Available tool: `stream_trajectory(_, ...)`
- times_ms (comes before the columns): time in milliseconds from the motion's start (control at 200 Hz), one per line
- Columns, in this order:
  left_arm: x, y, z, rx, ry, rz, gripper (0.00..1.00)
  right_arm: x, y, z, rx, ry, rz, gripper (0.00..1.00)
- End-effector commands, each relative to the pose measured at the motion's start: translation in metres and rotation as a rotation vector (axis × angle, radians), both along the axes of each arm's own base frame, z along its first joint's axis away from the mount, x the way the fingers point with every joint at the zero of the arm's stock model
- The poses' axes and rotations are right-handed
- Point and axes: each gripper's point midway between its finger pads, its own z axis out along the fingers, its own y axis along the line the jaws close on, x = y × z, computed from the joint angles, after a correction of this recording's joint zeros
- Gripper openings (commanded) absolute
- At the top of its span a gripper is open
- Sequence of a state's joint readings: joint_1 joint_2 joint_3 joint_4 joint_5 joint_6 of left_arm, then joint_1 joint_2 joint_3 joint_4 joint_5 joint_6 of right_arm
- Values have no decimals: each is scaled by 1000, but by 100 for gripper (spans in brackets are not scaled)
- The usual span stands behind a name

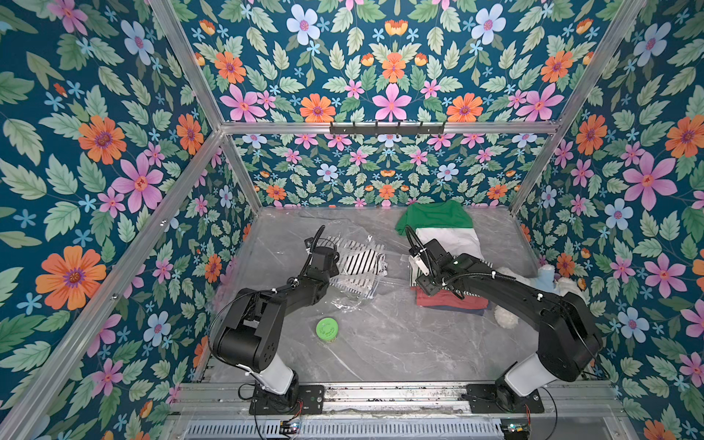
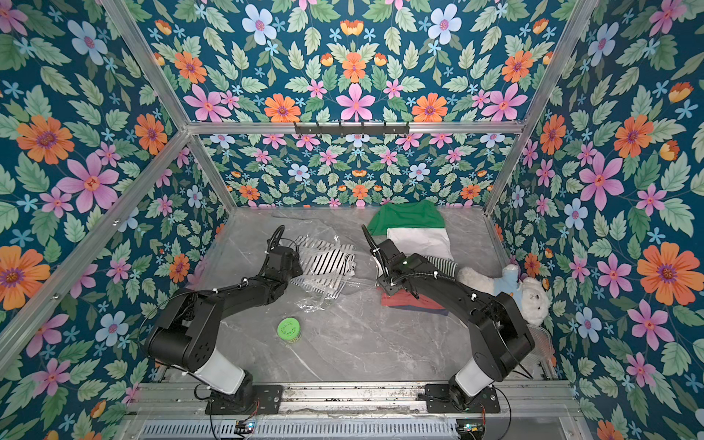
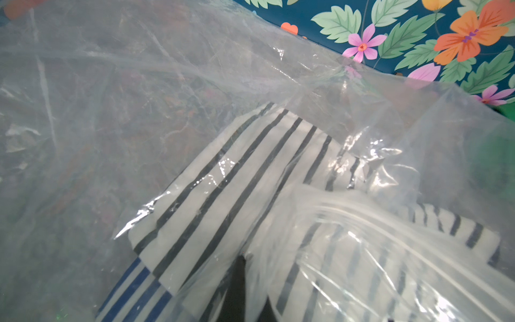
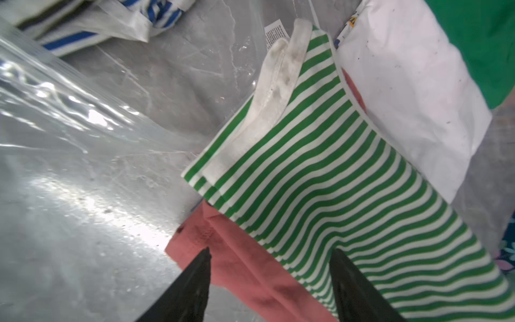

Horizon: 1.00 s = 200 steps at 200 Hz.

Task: Take the tank top out of the vacuum bag
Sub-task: Adjust the tank top at the center of the board.

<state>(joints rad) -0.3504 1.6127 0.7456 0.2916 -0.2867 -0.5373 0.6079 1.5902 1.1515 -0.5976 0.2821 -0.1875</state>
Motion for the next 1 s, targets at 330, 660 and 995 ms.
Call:
stream_trajectory(330,2,8,5,33,-21,21,0,13,2,-25,-142,12,131,65)
stream_trajectory(660,1,8,6,32,-23,21,0,3,5,-37,-137,78,165,67)
stream_trajectory(995,0,9,7,31,-26,21,0,17,-8,-35,-229,15,123,51)
